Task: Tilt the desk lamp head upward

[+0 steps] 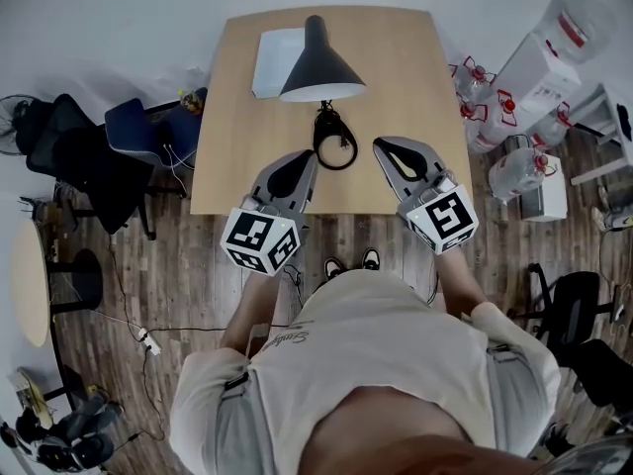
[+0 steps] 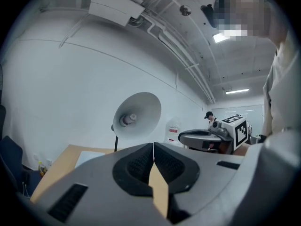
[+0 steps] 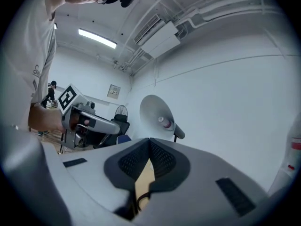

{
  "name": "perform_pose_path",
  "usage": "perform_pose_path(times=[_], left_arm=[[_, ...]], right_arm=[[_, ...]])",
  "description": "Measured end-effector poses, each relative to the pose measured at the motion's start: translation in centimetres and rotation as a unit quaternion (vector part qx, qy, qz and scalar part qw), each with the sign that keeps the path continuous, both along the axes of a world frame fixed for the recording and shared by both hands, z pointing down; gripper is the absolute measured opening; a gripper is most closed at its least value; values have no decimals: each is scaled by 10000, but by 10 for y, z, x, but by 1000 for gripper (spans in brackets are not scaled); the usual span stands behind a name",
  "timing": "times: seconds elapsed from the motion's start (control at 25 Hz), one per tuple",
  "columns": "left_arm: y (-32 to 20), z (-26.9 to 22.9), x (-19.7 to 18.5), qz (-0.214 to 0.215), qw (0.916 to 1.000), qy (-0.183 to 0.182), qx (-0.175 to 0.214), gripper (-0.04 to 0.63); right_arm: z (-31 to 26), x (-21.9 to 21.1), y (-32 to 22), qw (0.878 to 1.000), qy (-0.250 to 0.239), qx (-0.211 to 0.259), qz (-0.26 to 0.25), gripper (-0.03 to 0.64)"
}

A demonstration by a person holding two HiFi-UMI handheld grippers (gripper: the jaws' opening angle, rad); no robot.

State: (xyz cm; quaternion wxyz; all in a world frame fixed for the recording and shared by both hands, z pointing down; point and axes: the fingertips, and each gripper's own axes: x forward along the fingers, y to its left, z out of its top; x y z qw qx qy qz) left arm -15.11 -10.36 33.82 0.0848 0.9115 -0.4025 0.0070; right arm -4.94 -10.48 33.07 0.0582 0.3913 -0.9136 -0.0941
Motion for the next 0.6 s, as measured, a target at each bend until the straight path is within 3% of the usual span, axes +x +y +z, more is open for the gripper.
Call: perform_pose_path(times=[0.28, 0.6], left_arm=[[0, -3, 1, -109, 9999, -7, -34, 17], [1, 1, -4, -356, 9993, -140, -14, 17]], right_arm=[[-22, 8, -7, 9988, -487, 37, -14, -5], [-24, 20, 1, 9995, -294, 88, 38, -5]])
